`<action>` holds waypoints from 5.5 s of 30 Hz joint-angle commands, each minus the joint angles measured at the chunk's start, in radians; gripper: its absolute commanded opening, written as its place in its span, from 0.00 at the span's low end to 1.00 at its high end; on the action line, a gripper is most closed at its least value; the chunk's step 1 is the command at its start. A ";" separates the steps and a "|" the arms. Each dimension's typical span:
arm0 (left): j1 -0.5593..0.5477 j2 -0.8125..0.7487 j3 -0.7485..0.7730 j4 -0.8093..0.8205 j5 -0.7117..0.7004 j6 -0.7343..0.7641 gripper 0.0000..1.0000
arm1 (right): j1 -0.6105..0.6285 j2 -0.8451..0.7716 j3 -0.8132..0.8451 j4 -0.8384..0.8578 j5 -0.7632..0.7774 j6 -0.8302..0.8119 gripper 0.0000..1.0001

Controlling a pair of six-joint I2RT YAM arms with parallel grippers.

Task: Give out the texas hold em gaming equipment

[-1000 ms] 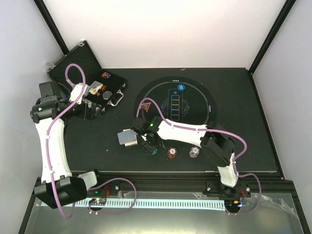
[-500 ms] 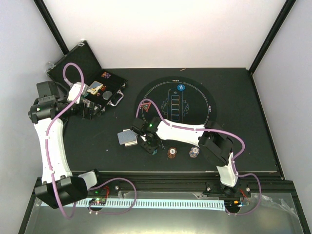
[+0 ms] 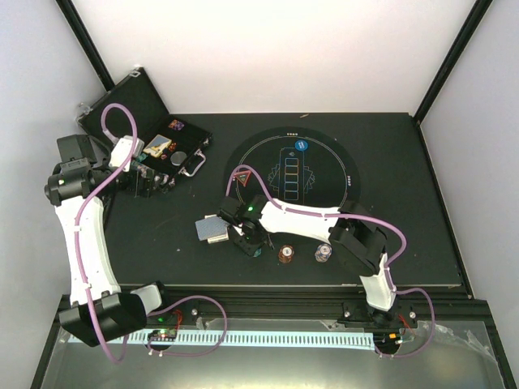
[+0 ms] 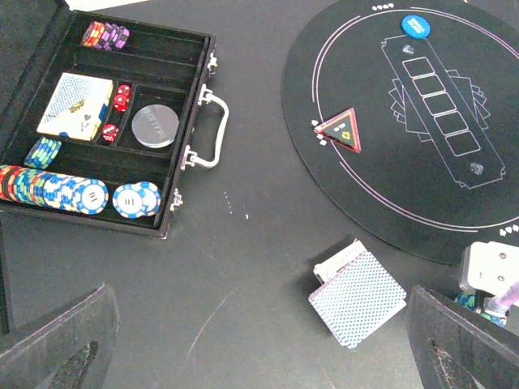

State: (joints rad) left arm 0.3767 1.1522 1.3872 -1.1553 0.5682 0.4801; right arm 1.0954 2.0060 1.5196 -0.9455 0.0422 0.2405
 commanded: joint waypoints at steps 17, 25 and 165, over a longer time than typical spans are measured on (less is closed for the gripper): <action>0.026 0.008 0.064 -0.026 0.013 0.023 0.99 | 0.007 0.025 -0.015 0.008 0.004 -0.005 0.56; 0.033 0.010 0.065 -0.028 0.016 0.028 0.99 | 0.008 0.029 -0.007 0.006 0.017 -0.002 0.49; 0.056 -0.001 0.077 -0.052 0.054 0.037 0.99 | 0.017 -0.021 -0.132 0.166 0.083 0.181 0.38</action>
State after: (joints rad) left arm 0.4244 1.1614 1.4242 -1.1828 0.6064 0.5022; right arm 1.1194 1.9926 1.3960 -0.7910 0.1215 0.4221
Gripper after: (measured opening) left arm 0.988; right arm 0.432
